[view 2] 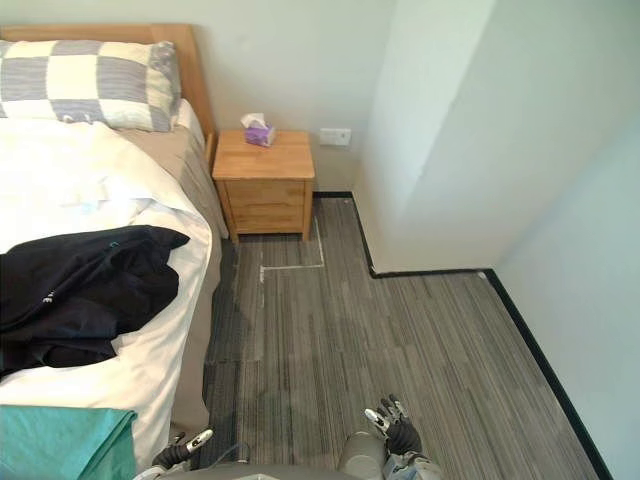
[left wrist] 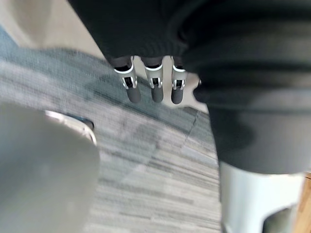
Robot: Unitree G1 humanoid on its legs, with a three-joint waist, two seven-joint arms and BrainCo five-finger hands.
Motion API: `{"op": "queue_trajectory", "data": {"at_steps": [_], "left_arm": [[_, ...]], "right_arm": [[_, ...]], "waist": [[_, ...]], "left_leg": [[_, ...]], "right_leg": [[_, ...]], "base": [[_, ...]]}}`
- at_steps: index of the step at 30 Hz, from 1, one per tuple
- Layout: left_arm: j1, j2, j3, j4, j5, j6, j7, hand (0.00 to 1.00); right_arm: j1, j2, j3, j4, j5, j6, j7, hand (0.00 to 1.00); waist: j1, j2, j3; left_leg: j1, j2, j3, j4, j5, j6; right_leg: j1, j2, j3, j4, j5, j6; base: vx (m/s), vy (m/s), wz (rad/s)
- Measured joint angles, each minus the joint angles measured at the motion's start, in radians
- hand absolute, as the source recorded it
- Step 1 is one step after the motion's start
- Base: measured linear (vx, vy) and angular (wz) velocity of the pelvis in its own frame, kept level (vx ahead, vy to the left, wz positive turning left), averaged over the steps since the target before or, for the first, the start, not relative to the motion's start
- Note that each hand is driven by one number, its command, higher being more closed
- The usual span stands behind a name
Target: Tidy the bed and pick cloth on bed and put in laundry
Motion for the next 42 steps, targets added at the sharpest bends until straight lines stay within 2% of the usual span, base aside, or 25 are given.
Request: {"op": "queue_trajectory", "data": {"at_steps": [2,3,4,5,6,7,9,11,12,14,16,20,22,24,25,26,28,29,31,32,33,34,36,39,42], "left_arm": [[-0.002,-0.004,0.014,-0.001,0.001,-0.001,-0.001,0.00],[-0.001,-0.006,0.020,-0.002,0.001,-0.002,-0.001,0.00],[0.005,-0.008,0.034,-0.009,0.005,-0.002,-0.002,0.00],[0.008,-0.015,0.038,-0.012,0.011,-0.002,-0.002,0.00],[0.014,-0.042,0.041,-0.012,0.015,-0.002,-0.004,0.00],[0.014,-0.066,0.059,-0.015,0.016,-0.008,-0.004,0.00],[0.014,-0.076,0.074,-0.023,0.019,-0.012,-0.002,0.00],[0.015,-0.079,0.104,-0.023,0.020,-0.013,-0.003,0.00],[0.017,-0.084,0.117,-0.023,0.020,-0.023,-0.006,0.00],[0.026,-0.080,0.133,-0.027,0.022,-0.030,-0.019,0.00],[0.032,-0.076,0.131,-0.033,0.024,-0.031,-0.021,0.00],[0.031,-0.075,0.127,-0.037,0.009,-0.032,-0.024,0.00],[0.020,-0.070,0.129,-0.039,-0.001,-0.030,-0.023,0.00],[0.014,-0.071,0.129,-0.040,-0.006,-0.026,-0.021,0.00],[0.016,-0.069,0.138,-0.036,-0.008,-0.022,-0.021,0.00],[0.015,-0.060,0.150,-0.034,-0.008,-0.022,-0.016,0.00],[0.006,-0.036,0.145,-0.035,-0.008,-0.021,-0.014,0.00],[-0.002,-0.033,0.145,-0.035,-0.008,-0.021,-0.012,0.00],[-0.010,-0.029,0.124,-0.032,-0.019,-0.009,0.000,0.00],[-0.011,-0.025,0.117,-0.031,-0.021,-0.001,0.001,0.00],[-0.010,-0.017,0.092,-0.029,-0.027,0.003,0.004,0.00],[-0.014,-0.015,0.057,-0.030,-0.026,0.003,0.002,0.00],[-0.014,-0.015,0.026,-0.023,-0.026,-0.002,-0.001,0.00],[-0.018,0.000,0.008,0.008,-0.042,-0.004,0.000,0.00],[-0.020,0.004,-0.010,0.007,-0.049,-0.005,-0.004,0.00]], "right_arm": [[0.002,0.004,0.006,-0.002,0.034,0.000,-0.010,0.00],[0.003,0.004,0.010,-0.005,0.038,-0.001,-0.012,0.00],[0.004,0.003,0.022,-0.009,0.038,-0.002,-0.016,0.00],[0.003,0.004,0.025,-0.012,0.039,-0.003,-0.017,0.00],[0.000,-0.016,0.030,-0.022,0.038,-0.011,-0.022,0.00],[-0.011,-0.021,0.037,-0.024,0.038,-0.025,-0.028,0.00],[-0.037,-0.022,0.041,-0.010,0.037,-0.024,-0.033,0.00],[-0.040,-0.029,0.043,0.004,0.036,-0.021,-0.032,0.00],[-0.039,-0.036,0.046,0.005,0.035,-0.022,-0.029,0.00],[-0.041,-0.041,0.057,0.026,0.034,-0.019,-0.025,0.00],[-0.049,-0.040,0.058,0.048,0.034,-0.011,-0.016,0.00],[-0.052,-0.035,0.060,0.047,0.004,0.004,-0.005,0.00],[-0.039,-0.020,0.050,0.034,-0.019,0.003,-0.003,0.00],[-0.014,-0.010,0.042,0.006,-0.029,-0.001,-0.002,0.00],[0.002,-0.003,0.043,0.000,-0.035,-0.010,-0.002,0.00],[0.002,0.002,0.045,0.005,-0.046,-0.010,-0.003,0.00],[-0.001,0.022,0.046,0.005,-0.060,-0.014,-0.002,0.00],[-0.002,0.026,0.046,0.005,-0.068,-0.015,-0.002,0.00],[-0.020,0.024,0.044,0.025,-0.103,-0.013,-0.002,0.00],[-0.026,0.023,0.043,0.029,-0.110,-0.011,-0.003,0.00],[-0.038,0.016,0.043,0.033,-0.125,-0.011,-0.007,0.00],[-0.045,0.003,0.044,0.021,-0.132,-0.011,-0.010,0.00],[-0.044,-0.013,0.054,0.015,-0.132,-0.012,-0.014,0.00],[-0.044,-0.024,0.104,0.012,-0.124,-0.011,-0.019,0.00],[-0.051,-0.024,0.123,0.014,-0.086,-0.012,-0.019,0.00]], "waist": [[0.001,-0.006,0.004],[0.002,-0.009,0.006],[-0.002,-0.015,0.014],[-0.005,-0.010,0.017],[-0.006,0.024,0.011],[-0.003,0.038,0.015],[-0.011,0.044,0.019],[-0.014,0.054,0.018],[-0.015,0.072,0.023],[-0.008,0.075,0.031],[0.003,0.061,0.036],[0.023,0.052,0.042],[0.034,0.035,0.051],[0.035,0.034,0.050],[0.038,0.028,0.046],[0.039,0.005,0.032],[0.034,-0.032,0.010],[0.035,-0.039,0.009],[0.040,-0.039,0.005],[0.040,-0.040,0.006],[0.038,-0.040,0.009],[0.036,-0.027,0.017],[0.023,-0.013,0.023],[0.009,-0.016,0.024],[0.001,-0.013,0.024]], "left_leg": [[0.037,0.025,-0.032,0.003,-0.040,-0.045],[0.049,0.028,-0.040,0.005,-0.054,-0.055],[0.077,0.036,-0.058,0.011,-0.088,-0.077],[0.090,0.049,-0.064,0.016,-0.105,-0.089],[0.105,0.092,-0.064,0.021,-0.116,-0.107],[0.102,0.104,-0.047,0.046,-0.095,-0.118],[0.059,0.134,-0.052,0.170,-0.050,-0.121],[-0.072,0.191,-0.111,0.455,0.023,-0.131],[-0.182,0.237,-0.151,0.695,0.082,-0.148],[-0.321,0.280,-0.157,0.951,0.056,-0.148],[-0.389,0.249,-0.130,0.942,0.020,-0.142],[-0.462,0.152,0.005,0.579,-0.030,-0.122],[-0.453,0.106,0.126,0.354,0.038,-0.094],[-0.442,0.106,0.275,0.220,0.132,-0.060],[-0.436,0.119,0.392,0.202,0.181,0.059],[-0.435,0.087,0.410,0.202,0.153,0.087],[-0.441,0.036,0.475,0.190,0.122,0.049],[-0.438,0.021,0.479,0.189,0.121,0.063],[-0.402,-0.015,0.463,0.183,0.082,0.167],[-0.380,-0.030,0.443,0.174,0.074,0.180],[-0.327,-0.057,0.384,0.147,0.072,0.180],[-0.264,-0.077,0.309,0.109,0.068,0.172],[-0.184,-0.104,0.213,0.063,0.064,0.163],[-0.113,-0.132,0.084,0.021,0.059,0.139],[-0.094,-0.121,-0.092,0.009,0.059,0.106]], "right_leg": [[-0.030,0.016,0.008,-0.253,0.115,-0.019],[-0.030,0.016,0.016,-0.290,0.139,-0.016],[-0.035,0.015,0.045,-0.301,0.211,-0.033],[-0.040,0.021,0.047,-0.268,0.243,-0.061],[-0.065,0.046,0.026,-0.175,0.152,-0.079],[-0.089,0.052,0.025,-0.107,0.088,-0.092],[-0.073,0.076,0.020,-0.093,0.037,-0.110],[-0.009,0.123,0.002,-0.150,0.015,-0.120],[0.055,0.172,0.002,-0.215,0.010,-0.130],[0.181,0.226,0.008,-0.316,0.008,-0.132],[0.271,0.236,0.024,-0.387,0.007,-0.134],[0.375,0.220,0.061,-0.479,0.018,-0.139],[0.425,0.180,0.032,-0.491,0.015,-0.116],[0.475,0.164,-0.006,-0.518,-0.001,-0.078],[0.520,0.152,-0.037,-0.529,-0.030,-0.041],[0.536,0.126,-0.061,-0.529,-0.036,-0.031],[0.542,0.083,-0.117,-0.527,-0.024,-0.018],[0.546,0.076,-0.126,-0.522,-0.017,-0.013],[0.547,0.053,-0.127,-0.404,0.018,0.020],[0.542,0.039,-0.128,-0.330,0.027,0.033],[0.498,0.005,-0.108,-0.125,0.056,0.036],[0.423,-0.015,-0.066,0.128,0.059,0.021],[0.337,-0.048,-0.050,0.363,0.028,0.019],[0.225,-0.091,-0.036,0.380,-0.038,0.017],[0.149,-0.036,0.061,0.147,-0.077,0.016]], "base": [[0.36,-0.271,0.65],[0.41,-0.326,0.53],[0.43,-0.356,0.34],[0.52,-0.440,0.30],[0.51,-0.439,0.06],[0.41,-0.367,-0.04],[0.41,-0.391,-0.12],[0.41,-0.370,-0.05],[0.32,-0.240,-0.13],[0.44,-0.250,-0.22],[0.41,-0.196,-0.29],[0.42,-0.032,-0.42],[0.46,0.091,-0.13],[0.46,0.166,0.26],[0.52,0.238,0.49],[0.45,0.220,0.56],[0.43,0.227,0.78],[0.47,0.244,1.03],[0.46,0.225,0.93],[0.47,0.210,0.99],[0.46,0.139,1.08],[0.47,0.095,1.16],[0.37,-0.018,1.39],[0.28,-0.081,1.41],[0.21,-0.171,1.74]]}}
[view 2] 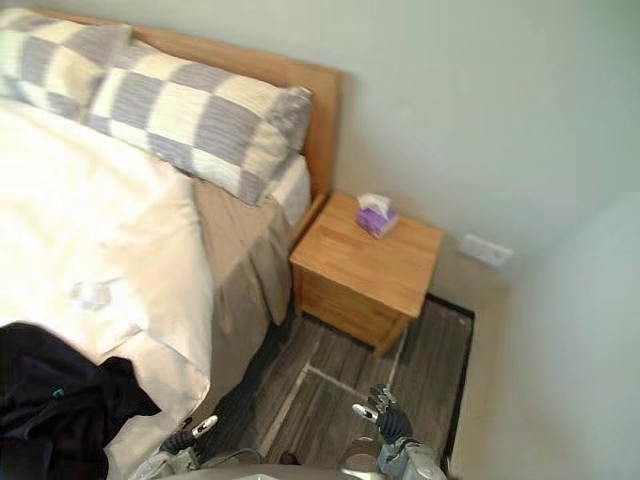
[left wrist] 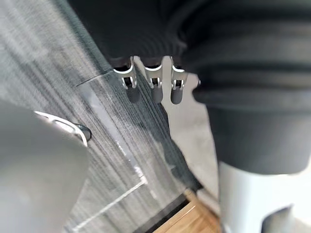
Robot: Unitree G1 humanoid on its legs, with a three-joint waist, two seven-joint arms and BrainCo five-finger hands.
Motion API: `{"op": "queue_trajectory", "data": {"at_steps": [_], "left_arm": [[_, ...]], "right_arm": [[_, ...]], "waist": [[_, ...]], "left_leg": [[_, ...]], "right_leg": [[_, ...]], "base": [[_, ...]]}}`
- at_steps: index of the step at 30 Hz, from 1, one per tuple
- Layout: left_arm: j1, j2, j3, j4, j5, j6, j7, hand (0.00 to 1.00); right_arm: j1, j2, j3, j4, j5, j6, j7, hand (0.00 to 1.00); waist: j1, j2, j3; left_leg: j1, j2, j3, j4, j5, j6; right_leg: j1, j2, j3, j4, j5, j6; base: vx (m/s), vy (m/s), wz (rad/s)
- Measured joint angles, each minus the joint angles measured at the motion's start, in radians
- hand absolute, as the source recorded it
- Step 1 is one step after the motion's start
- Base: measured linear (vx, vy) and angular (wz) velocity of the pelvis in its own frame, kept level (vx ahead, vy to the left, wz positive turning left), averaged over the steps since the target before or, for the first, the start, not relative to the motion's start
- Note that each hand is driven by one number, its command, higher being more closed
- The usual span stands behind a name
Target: Tidy the bed and pick cloth on bed and put in laundry
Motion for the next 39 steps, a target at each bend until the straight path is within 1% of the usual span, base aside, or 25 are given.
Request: {"op": "queue_trajectory", "data": {"at_steps": [1,2,3,4,6,8,12,14,15,16,17,18,19,21,22,24,26,30,32,33,34,35,36,37,39], "left_arm": [[0.000,0.001,0.000,0.000,0.000,-0.002,-0.007,0.00],[0.001,0.002,0.000,-0.001,0.001,-0.004,-0.014,0.00],[0.001,0.004,0.002,-0.001,0.001,-0.006,-0.019,0.00],[-0.003,0.012,0.019,-0.004,0.004,-0.017,-0.020,0.00],[0.016,-0.011,0.056,-0.006,0.010,-0.022,-0.020,0.00],[0.050,-0.047,0.119,-0.006,0.011,-0.035,-0.019,0.00],[0.073,-0.068,0.154,-0.053,0.002,-0.052,-0.028,0.00],[0.075,-0.067,0.161,-0.088,0.001,-0.058,-0.043,0.00],[0.075,-0.069,0.160,-0.099,0.002,-0.065,-0.044,0.00],[0.081,-0.072,0.159,-0.101,0.001,-0.064,-0.044,0.00],[0.082,-0.077,0.159,-0.101,0.002,-0.064,-0.043,0.00],[0.089,-0.101,0.158,-0.105,0.002,-0.064,-0.044,0.00],[0.096,-0.085,0.155,-0.110,0.003,-0.064,-0.045,0.00],[0.091,-0.070,0.152,-0.111,0.003,-0.063,-0.044,0.00],[0.091,-0.063,0.150,-0.106,0.004,-0.061,-0.044,0.00],[0.089,-0.051,0.131,-0.090,0.005,-0.061,-0.044,0.00],[0.078,-0.035,0.113,-0.069,0.018,-0.051,-0.043,0.00],[0.072,-0.026,0.094,-0.039,0.053,-0.037,-0.044,0.00],[0.071,0.004,0.073,-0.039,0.099,-0.020,-0.059,0.00],[0.074,0.011,0.066,-0.038,0.100,-0.018,-0.059,0.00],[0.075,0.018,0.033,-0.036,0.102,-0.017,-0.059,0.00],[0.069,0.024,0.025,-0.024,0.102,-0.014,-0.059,0.00],[0.067,0.026,0.017,-0.015,0.103,-0.012,-0.058,0.00],[0.061,0.029,0.016,0.001,0.103,-0.002,-0.057,0.00],[0.061,0.038,0.018,0.001,0.102,0.004,-0.057,0.00]], "right_arm": [[0.000,0.000,0.002,0.007,0.015,-0.001,0.000,0.00],[0.000,-0.002,0.005,0.008,0.015,-0.001,0.000,0.00],[0.003,-0.002,0.012,0.008,0.015,-0.003,0.001,0.00],[0.009,0.008,0.039,0.013,0.012,-0.010,0.002,0.00],[-0.011,-0.001,0.051,0.023,0.005,-0.023,0.008,0.00],[-0.028,-0.008,0.089,0.020,0.007,-0.035,0.010,0.00],[-0.029,0.018,0.163,-0.022,0.008,-0.028,0.012,0.00],[-0.026,0.033,0.197,-0.049,0.015,-0.002,0.002,0.00],[-0.027,0.044,0.226,-0.053,0.015,0.017,-0.008,0.00],[-0.026,0.040,0.248,-0.053,0.014,0.037,-0.015,0.00],[-0.025,0.037,0.250,-0.054,0.014,0.047,-0.018,0.00],[-0.025,0.031,0.247,-0.064,0.012,0.059,-0.024,0.00],[-0.029,0.032,0.238,-0.075,0.005,0.070,-0.029,0.00],[-0.026,0.042,0.233,-0.077,0.003,0.078,-0.031,0.00],[-0.024,0.041,0.220,-0.062,0.003,0.083,-0.031,0.00],[-0.029,0.041,0.187,-0.041,0.004,0.090,-0.032,0.00],[-0.028,0.037,0.139,-0.028,0.004,0.092,-0.033,0.00],[-0.028,0.028,0.103,0.007,0.007,0.077,-0.046,0.00],[-0.011,0.017,0.065,0.024,0.017,0.060,-0.059,0.00],[-0.004,0.014,0.062,0.034,0.019,0.055,-0.063,0.00],[0.011,0.009,0.061,0.034,0.026,0.048,-0.066,0.00],[0.010,0.004,0.061,0.033,0.040,0.040,-0.066,0.00],[0.008,0.002,0.061,0.028,0.048,0.028,-0.066,0.00],[-0.003,0.003,0.068,0.029,0.047,0.009,-0.066,0.00],[-0.013,0.012,0.085,0.028,0.046,-0.014,-0.059,0.00]], "waist": [[-0.008,-0.001,0.000],[-0.009,-0.002,0.000],[-0.010,-0.015,-0.002],[0.008,-0.047,-0.005],[0.016,-0.024,-0.006],[0.007,0.003,-0.012],[0.018,-0.006,-0.010],[0.039,-0.023,-0.003],[0.049,-0.030,0.004],[0.055,-0.010,0.001],[0.052,0.007,-0.001],[0.042,0.034,-0.006],[0.040,0.022,-0.010],[0.041,-0.010,-0.013],[0.041,-0.021,-0.018],[0.042,-0.028,-0.023],[0.036,-0.031,-0.028],[0.035,-0.034,-0.033],[0.022,-0.056,-0.039],[0.021,-0.064,-0.044],[0.004,-0.064,-0.045],[0.004,-0.060,-0.035],[0.000,-0.048,-0.035],[-0.016,-0.022,-0.027],[-0.014,-0.038,-0.024]], "left_leg": [[-0.003,0.006,-0.104,-0.007,0.005,-0.021],[-0.009,0.006,-0.144,-0.007,0.008,-0.028],[-0.020,-0.002,-0.187,-0.005,0.010,-0.042],[-0.033,-0.014,-0.216,-0.003,0.003,-0.064],[-0.041,0.019,-0.173,-0.010,0.005,-0.111],[-0.033,0.049,-0.160,-0.012,0.008,-0.120],[-0.103,0.063,-0.049,0.155,-0.019,-0.166],[-0.209,0.069,0.005,0.370,-0.024,-0.189],[-0.279,0.096,0.063,0.504,-0.043,-0.207],[-0.302,0.180,0.167,0.559,-0.085,-0.192],[-0.306,0.235,0.217,0.556,-0.088,-0.190],[-0.310,0.298,0.278,0.504,-0.052,-0.181],[-0.290,0.244,0.293,0.456,-0.051,-0.156],[-0.263,0.169,0.288,0.344,-0.024,-0.114],[-0.236,0.129,0.286,0.257,-0.011,-0.104],[-0.204,0.092,0.282,0.159,0.021,-0.093],[-0.157,0.052,0.259,0.026,0.104,-0.098],[-0.068,0.030,0.208,-0.183,0.211,-0.102],[-0.057,-0.004,0.182,-0.178,0.205,-0.086],[-0.049,-0.019,0.186,-0.177,0.189,-0.093],[-0.046,-0.028,0.177,-0.154,0.137,-0.101],[-0.047,-0.025,0.161,-0.147,0.134,-0.047],[-0.042,-0.010,0.147,-0.147,0.133,-0.044],[-0.029,0.020,0.137,-0.145,0.132,-0.053],[-0.012,0.045,0.123,-0.152,0.128,-0.065]], "right_leg": [[-0.001,0.048,0.083,-0.171,0.002,0.003],[0.003,0.065,0.115,-0.239,0.011,0.007],[0.011,0.078,0.155,-0.347,0.047,0.008],[0.026,0.069,0.174,-0.451,0.125,-0.030],[0.050,0.077,0.133,-0.477,0.127,-0.037],[0.099,0.091,0.069,-0.511,0.119,-0.050],[0.176,0.074,-0.011,-0.549,0.118,-0.052],[0.207,0.055,-0.045,-0.573,0.118,-0.052],[0.234,0.040,-0.076,-0.592,0.119,-0.052],[0.251,0.040,-0.097,-0.584,0.118,-0.052],[0.259,0.042,-0.114,-0.575,0.117,-0.050],[0.260,0.043,-0.135,-0.546,0.101,-0.023],[0.259,0.008,-0.137,-0.537,0.080,-0.001],[0.253,-0.027,-0.134,-0.558,0.079,-0.001],[0.257,-0.037,-0.127,-0.578,0.083,-0.003],[0.258,-0.040,-0.107,-0.602,0.090,-0.002],[0.265,-0.039,-0.108,-0.632,0.116,0.008],[0.261,-0.024,-0.122,-0.616,0.094,0.017],[0.256,-0.069,-0.156,-0.530,0.024,0.037],[0.259,-0.083,-0.162,-0.513,0.017,0.057],[0.249,-0.098,-0.160,-0.419,0.020,0.081],[0.162,-0.121,-0.092,-0.233,0.046,0.071],[0.117,-0.115,-0.055,-0.161,0.076,0.049],[0.091,-0.088,-0.008,-0.125,0.065,0.019],[0.078,-0.052,0.015,-0.184,0.033,0.027]], "base": [[0.16,-0.232,2.09],[0.15,-0.248,2.08],[0.15,-0.308,1.70],[0.15,-0.316,1.34],[0.17,-0.283,0.78],[0.20,-0.175,0.66],[0.13,-0.048,0.74],[0.05,-0.003,0.61],[0.05,0.036,0.58],[0.05,0.056,0.48],[0.04,0.102,0.50],[0.04,0.170,0.58],[0.05,0.236,0.59],[0.03,0.198,0.51],[-0.01,0.111,0.46],[-0.01,0.061,0.28],[-0.06,0.000,0.17],[-0.13,-0.066,0.14],[-0.10,-0.033,0.47],[0.00,0.008,0.52],[0.09,0.043,0.37],[0.08,0.048,0.38],[0.09,0.052,0.41],[0.10,0.045,0.39],[0.11,0.006,0.27]]}}
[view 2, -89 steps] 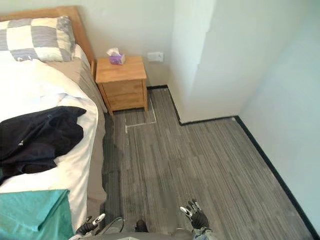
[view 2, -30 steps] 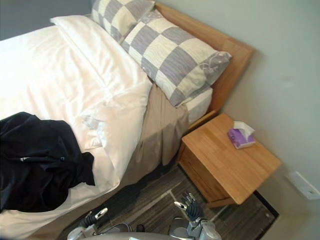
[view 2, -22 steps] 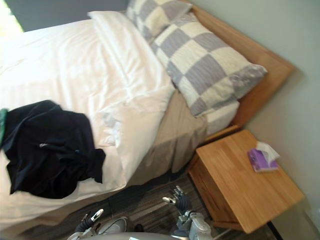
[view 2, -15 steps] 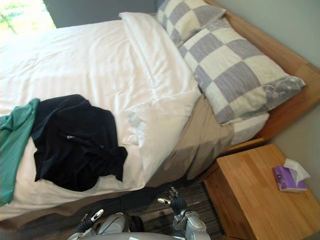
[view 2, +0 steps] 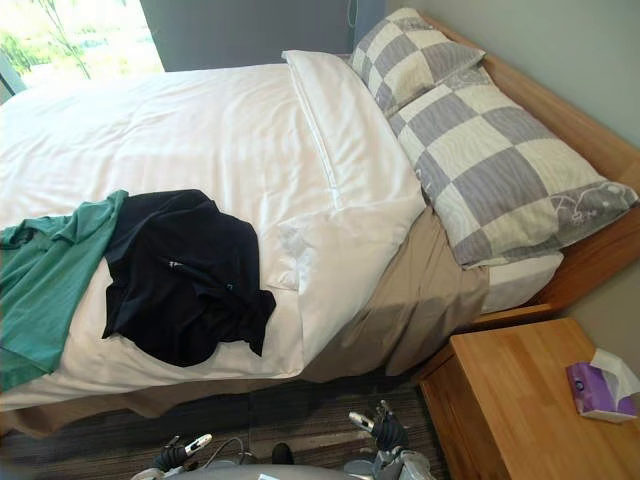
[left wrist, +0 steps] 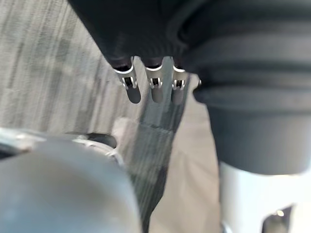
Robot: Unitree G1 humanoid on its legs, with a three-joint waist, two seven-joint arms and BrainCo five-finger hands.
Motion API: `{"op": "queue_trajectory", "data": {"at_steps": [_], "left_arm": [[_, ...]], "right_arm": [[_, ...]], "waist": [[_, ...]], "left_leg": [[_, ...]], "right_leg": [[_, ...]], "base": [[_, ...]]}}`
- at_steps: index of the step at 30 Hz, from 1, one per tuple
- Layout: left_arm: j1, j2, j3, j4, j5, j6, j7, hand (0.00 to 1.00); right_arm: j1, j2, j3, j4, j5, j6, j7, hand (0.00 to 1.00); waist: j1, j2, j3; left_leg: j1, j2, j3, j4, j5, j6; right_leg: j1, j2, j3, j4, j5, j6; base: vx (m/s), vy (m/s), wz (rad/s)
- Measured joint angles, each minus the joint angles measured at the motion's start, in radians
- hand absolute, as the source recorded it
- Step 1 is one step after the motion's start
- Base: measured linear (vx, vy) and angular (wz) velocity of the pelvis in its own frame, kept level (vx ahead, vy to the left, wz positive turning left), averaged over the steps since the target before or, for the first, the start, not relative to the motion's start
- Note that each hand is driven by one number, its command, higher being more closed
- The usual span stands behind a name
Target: Tidy the bed and pick cloth on bed and put in laundry
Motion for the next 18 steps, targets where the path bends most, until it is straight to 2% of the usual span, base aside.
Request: {"op": "queue_trajectory", "data": {"at_steps": [2,3,5,6,7,9,11,13,16,18], "left_arm": [[0.000,0.002,0.005,0.000,-0.002,0.001,0.001,0.00],[0.004,0.000,0.012,0.000,-0.002,0.004,0.001,0.00],[0.005,-0.008,0.034,-0.001,-0.001,0.015,0.003,0.00],[0.008,-0.010,0.042,-0.004,0.000,0.014,0.004,0.00],[0.011,-0.010,0.044,-0.007,0.000,0.013,0.004,0.00],[0.014,-0.042,0.061,-0.008,0.000,-0.002,0.014,0.00],[0.013,-0.060,0.063,-0.008,0.001,-0.013,0.013,0.00],[0.013,-0.075,0.085,-0.008,0.012,-0.020,0.013,0.00],[0.014,-0.082,0.102,-0.008,0.035,-0.022,0.013,0.00],[0.012,-0.081,0.122,-0.009,0.036,-0.020,0.009,0.00]], "right_arm": [[0.000,0.010,0.006,-0.004,0.017,-0.020,0.007,0.00],[0.001,0.010,0.019,-0.010,0.032,-0.022,0.009,0.00],[0.012,0.010,0.039,-0.027,0.046,-0.031,0.010,0.00],[0.021,0.010,0.058,-0.038,0.064,-0.039,0.010,0.00],[0.029,0.011,0.069,-0.044,0.077,-0.045,0.010,0.00],[0.037,0.000,0.073,-0.051,0.118,-0.052,0.004,0.00],[0.050,-0.001,0.072,-0.063,0.174,-0.052,-0.032,0.00],[0.054,0.012,0.052,-0.064,0.223,-0.049,-0.077,0.00],[0.071,0.021,-0.010,-0.067,0.274,-0.050,-0.133,0.00],[0.090,0.036,-0.076,-0.070,0.315,-0.051,-0.194,0.00]], "waist": [[0.004,-0.003,-0.001],[0.003,-0.002,-0.003],[0.002,-0.003,-0.003],[0.005,-0.008,-0.008],[0.006,-0.014,-0.013],[0.016,0.013,-0.033],[0.015,0.028,-0.042],[0.019,0.031,-0.046],[0.022,0.030,-0.050],[0.022,0.019,-0.056]], "left_leg": [[0.023,0.017,-0.008,-0.010,-0.003,-0.018],[0.026,0.022,-0.007,-0.009,-0.007,-0.030],[0.028,0.017,-0.011,-0.004,-0.013,-0.042],[0.025,0.008,-0.011,0.002,-0.016,-0.046],[0.023,0.002,-0.008,0.007,-0.022,-0.055],[0.025,0.023,0.003,0.008,-0.034,-0.073],[0.032,0.047,0.012,0.005,-0.040,-0.098],[0.053,0.068,0.040,0.001,-0.041,-0.139],[0.078,0.082,0.075,-0.010,-0.041,-0.146],[0.083,0.089,0.100,-0.021,-0.044,-0.150]], "right_leg": [[-0.001,0.047,0.039,-0.114,-0.001,0.005],[0.002,0.076,0.077,-0.188,0.017,-0.006],[0.008,0.092,0.091,-0.271,0.073,-0.024],[0.013,0.096,0.091,-0.311,0.129,-0.033],[0.019,0.095,0.088,-0.328,0.147,-0.041],[0.045,0.119,0.089,-0.382,0.137,-0.040],[0.058,0.144,0.088,-0.404,0.137,-0.048],[0.083,0.162,0.087,-0.421,0.138,-0.052],[0.113,0.180,0.088,-0.449,0.139,-0.054],[0.115,0.191,0.093,-0.471,0.147,-0.066]], "base": [[0.14,-0.045,0.13],[0.16,-0.067,0.14],[0.16,-0.099,0.12],[0.17,-0.137,0.03],[0.17,-0.136,-0.05],[0.16,-0.121,-0.11],[0.16,-0.141,-0.08],[0.11,-0.099,-0.06],[0.04,-0.055,-0.07],[0.02,-0.018,-0.20]]}}
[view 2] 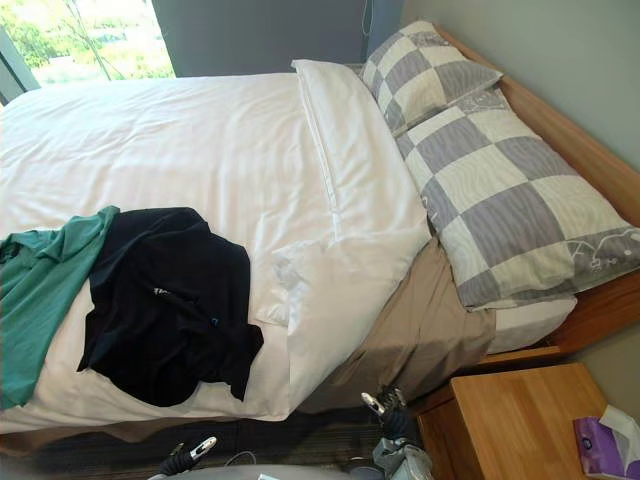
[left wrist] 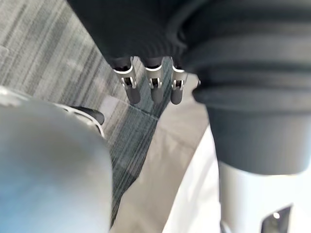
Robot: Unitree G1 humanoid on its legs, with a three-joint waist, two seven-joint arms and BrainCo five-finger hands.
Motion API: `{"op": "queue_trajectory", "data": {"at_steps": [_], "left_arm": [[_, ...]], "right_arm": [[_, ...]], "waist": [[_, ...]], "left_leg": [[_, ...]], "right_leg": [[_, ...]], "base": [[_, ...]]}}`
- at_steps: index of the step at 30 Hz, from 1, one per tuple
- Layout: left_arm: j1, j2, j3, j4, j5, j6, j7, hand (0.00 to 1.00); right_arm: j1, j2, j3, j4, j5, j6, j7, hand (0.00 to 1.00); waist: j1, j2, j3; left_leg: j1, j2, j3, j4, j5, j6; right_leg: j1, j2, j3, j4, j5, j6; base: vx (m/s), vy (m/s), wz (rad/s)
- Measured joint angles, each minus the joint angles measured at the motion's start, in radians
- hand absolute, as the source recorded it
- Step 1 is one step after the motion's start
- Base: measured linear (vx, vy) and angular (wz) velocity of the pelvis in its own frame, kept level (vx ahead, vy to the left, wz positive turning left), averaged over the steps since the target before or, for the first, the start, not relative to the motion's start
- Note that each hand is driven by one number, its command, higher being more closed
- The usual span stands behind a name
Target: Tidy the bed and pick cloth on bed and put in laundry
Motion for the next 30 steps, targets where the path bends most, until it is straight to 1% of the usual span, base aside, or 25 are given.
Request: {"op": "queue_trajectory", "data": {"at_steps": [1,3,4,5,6,7,8,9,10,11,12,14,15,17,19,20,21,22,23,24,25,26,27,28,30], "left_arm": [[-0.003,0.003,0.014,-0.001,0.000,0.006,-0.003,0.00],[0.002,0.008,0.030,-0.022,0.001,0.029,-0.009,0.00],[0.006,0.011,0.040,-0.037,0.001,0.044,-0.010,0.00],[0.008,0.014,0.042,-0.041,0.001,0.050,-0.011,0.00],[0.009,0.020,0.043,-0.047,0.001,0.067,-0.012,0.00],[0.015,0.020,0.044,-0.067,0.001,0.083,-0.013,0.00],[0.019,0.020,0.044,-0.073,0.001,0.087,-0.015,0.00],[0.027,0.021,0.044,-0.082,0.000,0.090,-0.019,0.00],[0.037,0.023,0.043,-0.093,0.000,0.096,-0.019,0.00],[0.041,0.023,0.042,-0.101,0.000,0.100,-0.019,0.00],[0.044,0.026,0.035,-0.109,0.000,0.103,-0.019,0.00],[0.047,0.035,0.019,-0.109,-0.001,0.105,-0.019,0.00],[0.050,0.042,-0.004,-0.108,-0.002,0.107,-0.018,0.00],[0.054,0.050,-0.043,-0.106,-0.002,0.108,-0.013,0.00],[0.054,0.056,-0.076,-0.105,-0.006,0.108,-0.008,0.00],[0.056,0.060,-0.102,-0.105,-0.013,0.109,-0.005,0.00],[0.055,0.069,-0.112,-0.106,-0.019,0.109,-0.004,0.00],[0.047,0.079,-0.132,-0.108,-0.021,0.109,0.006,0.00],[0.025,0.088,-0.145,-0.108,-0.021,0.108,0.014,0.00],[0.014,0.095,-0.148,-0.107,-0.022,0.108,0.015,0.00],[-0.009,0.111,-0.161,-0.107,-0.033,0.107,0.024,0.00],[-0.033,0.124,-0.169,-0.105,-0.050,0.104,0.037,0.00],[-0.045,0.128,-0.169,-0.105,-0.059,0.100,0.038,0.00],[-0.077,0.139,-0.170,-0.107,-0.074,0.090,0.039,0.00],[-0.118,0.142,-0.171,-0.108,-0.091,0.076,0.039,0.00]], "right_arm": [[0.017,0.004,-0.055,-0.017,0.015,0.000,-0.030,0.00],[0.048,-0.002,-0.138,-0.086,0.029,-0.003,-0.095,0.00],[0.068,-0.015,-0.198,-0.158,0.028,-0.007,-0.140,0.00],[0.072,-0.026,-0.228,-0.199,0.027,-0.007,-0.158,0.00],[0.071,-0.056,-0.290,-0.295,0.027,-0.005,-0.190,0.00],[0.064,-0.104,-0.347,-0.401,0.028,-0.003,-0.206,0.00],[0.060,-0.129,-0.372,-0.445,0.027,-0.001,-0.206,0.00],[0.051,-0.184,-0.412,-0.535,0.016,0.006,-0.205,0.00],[0.036,-0.235,-0.434,-0.619,-0.005,0.014,-0.205,0.00],[0.025,-0.258,-0.440,-0.660,-0.018,0.017,-0.205,0.00],[0.000,-0.293,-0.440,-0.728,-0.068,0.024,-0.204,0.00],[-0.041,-0.331,-0.412,-0.807,-0.148,0.039,-0.205,0.00],[-0.070,-0.348,-0.366,-0.836,-0.219,0.062,-0.207,0.00],[-0.119,-0.361,-0.255,-0.858,-0.329,0.100,-0.215,0.00],[-0.153,-0.375,-0.163,-0.868,-0.403,0.134,-0.222,0.00],[-0.203,-0.381,-0.077,-0.869,-0.462,0.169,-0.230,0.00],[-0.226,-0.381,-0.048,-0.868,-0.479,0.181,-0.232,0.00],[-0.283,-0.381,0.000,-0.866,-0.502,0.205,-0.239,0.00],[-0.354,-0.383,0.038,-0.858,-0.518,0.227,-0.252,0.00],[-0.395,-0.383,0.056,-0.850,-0.522,0.236,-0.258,0.00],[-0.484,-0.384,0.091,-0.821,-0.544,0.249,-0.276,0.00],[-0.561,-0.386,0.123,-0.790,-0.561,0.259,-0.293,0.00],[-0.597,-0.388,0.137,-0.776,-0.573,0.264,-0.301,0.00],[-0.662,-0.401,0.167,-0.754,-0.593,0.273,-0.315,0.00],[-0.750,-0.422,0.208,-0.729,-0.593,0.285,-0.319,0.00]], "waist": [[0.000,-0.003,-0.006],[-0.003,-0.021,-0.010],[-0.004,-0.032,-0.014],[-0.006,-0.037,-0.017],[-0.010,-0.045,-0.021],[-0.012,-0.050,-0.022],[-0.014,-0.051,-0.023],[-0.019,-0.051,-0.023],[-0.025,-0.052,-0.024],[-0.027,-0.053,-0.025],[-0.027,-0.054,-0.026],[-0.030,-0.057,-0.027],[-0.030,-0.058,-0.029],[-0.030,-0.048,-0.028],[-0.028,-0.039,-0.023],[-0.024,-0.033,-0.014],[-0.023,-0.029,-0.009],[-0.024,-0.030,0.014],[-0.021,-0.031,0.055],[-0.019,-0.034,0.082],[-0.010,-0.038,0.132],[0.003,-0.053,0.175],[0.007,-0.059,0.196],[0.028,-0.068,0.243],[0.053,-0.066,0.295]], "left_leg": [[0.000,0.000,0.015,0.000,0.000,0.000],[0.003,0.000,0.019,0.000,-0.001,-0.002],[0.007,0.000,0.022,0.000,-0.002,-0.004],[0.009,0.000,0.025,0.000,-0.002,-0.004],[0.012,0.000,0.037,0.000,-0.002,-0.004],[0.014,-0.001,0.043,0.000,-0.003,-0.003],[0.014,-0.001,0.043,0.000,-0.003,-0.003],[0.013,-0.001,0.042,0.000,-0.003,-0.003],[0.010,0.000,0.041,0.000,-0.003,-0.003],[0.007,0.000,0.041,0.000,-0.003,-0.003],[-0.004,0.001,0.042,0.000,-0.001,-0.001],[-0.017,0.001,0.039,-0.001,0.006,0.010],[-0.020,0.002,0.036,-0.001,0.010,0.016],[-0.026,0.001,0.012,-0.005,0.015,0.025],[-0.039,0.000,0.001,-0.005,0.020,0.032],[-0.060,-0.004,-0.016,-0.001,0.027,0.042],[-0.075,-0.006,-0.022,0.003,0.029,0.047],[-0.112,-0.010,-0.038,0.034,0.028,0.051],[-0.158,-0.010,-0.055,0.083,0.018,0.065],[-0.179,-0.009,-0.064,0.111,0.012,0.069],[-0.220,-0.004,-0.076,0.168,-0.001,0.075],[-0.270,0.003,-0.083,0.220,-0.014,0.077],[-0.294,0.005,-0.090,0.245,-0.022,0.079],[-0.334,0.015,-0.100,0.293,-0.035,0.082],[-0.387,0.033,-0.112,0.361,-0.061,0.086]], "right_leg": [[0.000,0.000,0.002,-0.007,0.001,-0.001],[0.006,0.000,0.002,-0.007,0.002,-0.001],[0.010,0.000,0.002,-0.007,0.003,-0.001],[0.010,0.000,0.002,-0.007,0.004,0.000],[0.011,0.000,0.003,-0.007,0.009,0.000],[0.012,0.000,0.003,-0.007,0.011,-0.001],[0.012,0.000,0.003,-0.007,0.012,-0.002],[0.011,0.000,0.002,-0.008,0.013,-0.002],[0.010,0.001,0.002,-0.009,0.013,-0.002],[0.008,0.002,0.002,-0.011,0.013,-0.002],[0.000,0.003,0.002,-0.018,0.012,-0.002],[-0.006,0.006,0.002,-0.029,0.011,-0.004],[-0.006,0.008,0.002,-0.031,0.011,-0.004],[-0.007,0.010,0.000,-0.030,0.011,-0.007],[-0.018,0.010,-0.001,-0.026,0.012,-0.007],[-0.040,0.006,-0.006,-0.012,0.011,-0.008],[-0.055,0.003,-0.007,-0.001,0.010,-0.010],[-0.086,-0.002,-0.006,0.025,0.008,-0.013],[-0.117,-0.010,-0.003,0.053,0.008,-0.013],[-0.128,-0.013,-0.002,0.064,0.008,-0.013],[-0.155,-0.017,0.002,0.084,0.009,-0.015],[-0.184,-0.015,0.002,0.094,0.014,-0.023],[-0.195,-0.012,0.002,0.098,0.016,-0.026],[-0.212,-0.007,0.001,0.106,0.020,-0.031],[-0.229,0.002,-0.001,0.111,0.027,-0.034]], "base": [[0.02,-0.007,-0.15],[0.01,-0.003,-0.05],[0.00,0.000,0.00],[-0.01,0.016,-0.07],[-0.04,0.022,-0.11],[-0.05,0.020,-0.10],[-0.06,0.012,-0.03],[-0.06,-0.002,0.04],[-0.06,-0.009,0.04],[-0.07,-0.021,0.01],[-0.10,-0.043,-0.01],[-0.10,-0.052,0.03],[-0.07,-0.038,0.07],[-0.07,-0.040,0.13],[-0.09,-0.032,0.18],[-0.08,-0.019,0.19],[-0.08,-0.021,0.26],[-0.08,-0.025,0.31],[-0.09,-0.029,0.32],[-0.12,-0.026,0.28],[-0.16,-0.032,0.18],[-0.17,-0.033,0.16],[-0.18,-0.029,0.17],[-0.13,-0.013,0.13],[-0.16,0.004,0.13]]}}
